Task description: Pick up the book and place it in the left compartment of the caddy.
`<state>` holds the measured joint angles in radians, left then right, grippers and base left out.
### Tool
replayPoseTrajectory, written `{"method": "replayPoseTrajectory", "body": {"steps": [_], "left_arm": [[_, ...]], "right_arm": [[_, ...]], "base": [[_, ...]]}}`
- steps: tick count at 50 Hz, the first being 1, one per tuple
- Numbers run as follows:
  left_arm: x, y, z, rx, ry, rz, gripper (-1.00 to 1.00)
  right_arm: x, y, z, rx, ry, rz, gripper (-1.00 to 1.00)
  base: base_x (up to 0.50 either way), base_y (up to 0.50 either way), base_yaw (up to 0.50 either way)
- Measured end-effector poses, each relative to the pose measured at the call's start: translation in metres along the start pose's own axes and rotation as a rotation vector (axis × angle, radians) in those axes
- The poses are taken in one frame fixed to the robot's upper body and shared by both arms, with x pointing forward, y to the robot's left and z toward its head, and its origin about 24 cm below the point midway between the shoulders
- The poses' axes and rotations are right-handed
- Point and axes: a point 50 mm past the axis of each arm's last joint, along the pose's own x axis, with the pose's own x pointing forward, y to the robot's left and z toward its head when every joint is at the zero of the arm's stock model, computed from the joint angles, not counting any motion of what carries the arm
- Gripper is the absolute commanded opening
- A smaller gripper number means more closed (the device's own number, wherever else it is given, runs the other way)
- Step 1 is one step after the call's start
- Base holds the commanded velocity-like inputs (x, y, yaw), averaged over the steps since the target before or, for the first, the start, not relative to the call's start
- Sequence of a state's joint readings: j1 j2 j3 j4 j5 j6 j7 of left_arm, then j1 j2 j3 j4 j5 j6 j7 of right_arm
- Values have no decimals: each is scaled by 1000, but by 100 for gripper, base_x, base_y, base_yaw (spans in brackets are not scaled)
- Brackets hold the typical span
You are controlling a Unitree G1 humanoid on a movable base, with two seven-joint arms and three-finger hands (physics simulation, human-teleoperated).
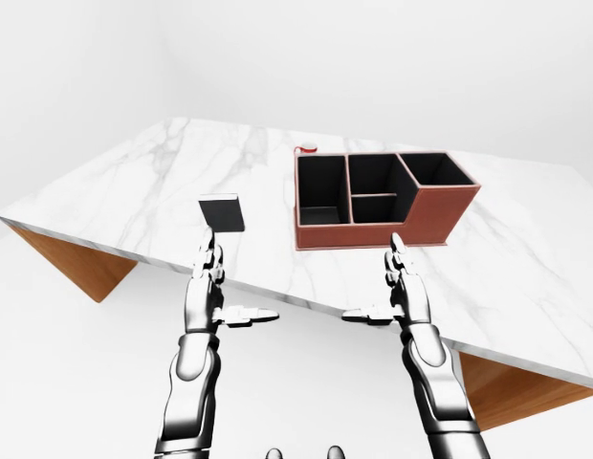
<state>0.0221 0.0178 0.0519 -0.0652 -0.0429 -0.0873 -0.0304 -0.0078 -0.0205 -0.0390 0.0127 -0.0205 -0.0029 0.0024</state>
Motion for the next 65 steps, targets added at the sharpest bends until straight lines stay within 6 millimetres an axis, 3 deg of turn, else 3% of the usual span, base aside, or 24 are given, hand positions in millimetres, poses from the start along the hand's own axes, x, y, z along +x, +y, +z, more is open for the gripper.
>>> {"method": "replayPoseTrajectory", "body": {"steps": [16,30,44,65], "left_arm": [[0,-1,0,2,-1,-5,100],[-1,-1,2,3,-6,-7,100],[-1,-1,1,4,-4,-9,100],[2,-1,-7,8,31,-7,100]], "right_arm": [[-1,-2,3,-5,-19,-10,100],[-5,-18,12,19,-59,-74,100],[-20,-51,26,37,-112,-203,100],[-57,-110,51,-44,-192,-423,100]], "base": [[0,0,0],[0,0,0],[0,0,0],[0,0,0]]}}
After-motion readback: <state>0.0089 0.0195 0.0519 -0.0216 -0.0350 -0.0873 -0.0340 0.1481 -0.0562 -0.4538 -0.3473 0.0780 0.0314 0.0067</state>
